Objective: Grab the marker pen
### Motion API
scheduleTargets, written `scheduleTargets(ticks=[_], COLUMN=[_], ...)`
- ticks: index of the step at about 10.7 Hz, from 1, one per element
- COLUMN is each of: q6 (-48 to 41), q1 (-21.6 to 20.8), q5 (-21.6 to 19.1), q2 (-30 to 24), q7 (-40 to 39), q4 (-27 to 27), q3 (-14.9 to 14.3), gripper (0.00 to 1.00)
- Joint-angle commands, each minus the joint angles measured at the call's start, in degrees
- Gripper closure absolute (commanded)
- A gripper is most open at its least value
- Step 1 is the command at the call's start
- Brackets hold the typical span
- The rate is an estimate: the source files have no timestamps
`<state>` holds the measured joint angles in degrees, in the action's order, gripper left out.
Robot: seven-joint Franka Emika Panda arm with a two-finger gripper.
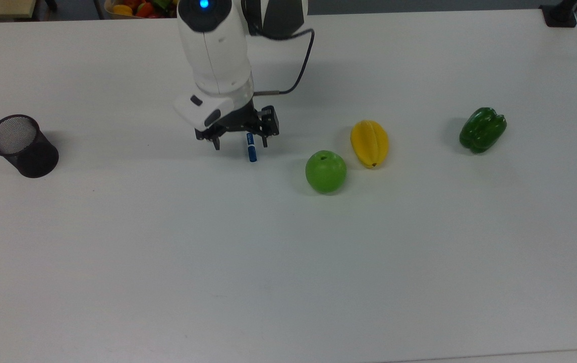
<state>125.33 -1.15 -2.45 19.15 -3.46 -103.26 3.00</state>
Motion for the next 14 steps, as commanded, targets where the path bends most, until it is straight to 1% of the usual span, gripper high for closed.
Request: scheduleTargets(ticks=[1, 2, 4, 5, 7, 8, 10, 12, 14], q6=[-10.51, -15.15, -23.68, -26.95, -31.79, -33.64, -34.45, -34.19, -32.09], q1=[0.0, 0.26, 0.79, 0.71, 0.88, 1.93, 2.11, 1.76, 1.24], q5=[-0.1, -0.1, -0.1, -0.1, -0.28, -0.45, -0.54, -0.45, -0.11], q2=[-8.85, -12.7, -17.03, -18.7, -21.86, -23.01, -25.21, -25.39, -25.05], q7=[8.0, 11.6, 20.12, 22.69, 24.99, 24.82, 23.34, 15.98, 10.52], q4=[2.26, 3.49, 6.21, 6.84, 7.02, 7.89, 7.9, 7.9, 7.81], q3=[-0.81, -0.81, -0.28, -0.02, 0.51, 1.29, 1.57, 0.78, -0.45], gripper=[0.0, 0.0, 0.0, 0.0, 0.0, 0.0, 0.0, 0.0, 0.0])
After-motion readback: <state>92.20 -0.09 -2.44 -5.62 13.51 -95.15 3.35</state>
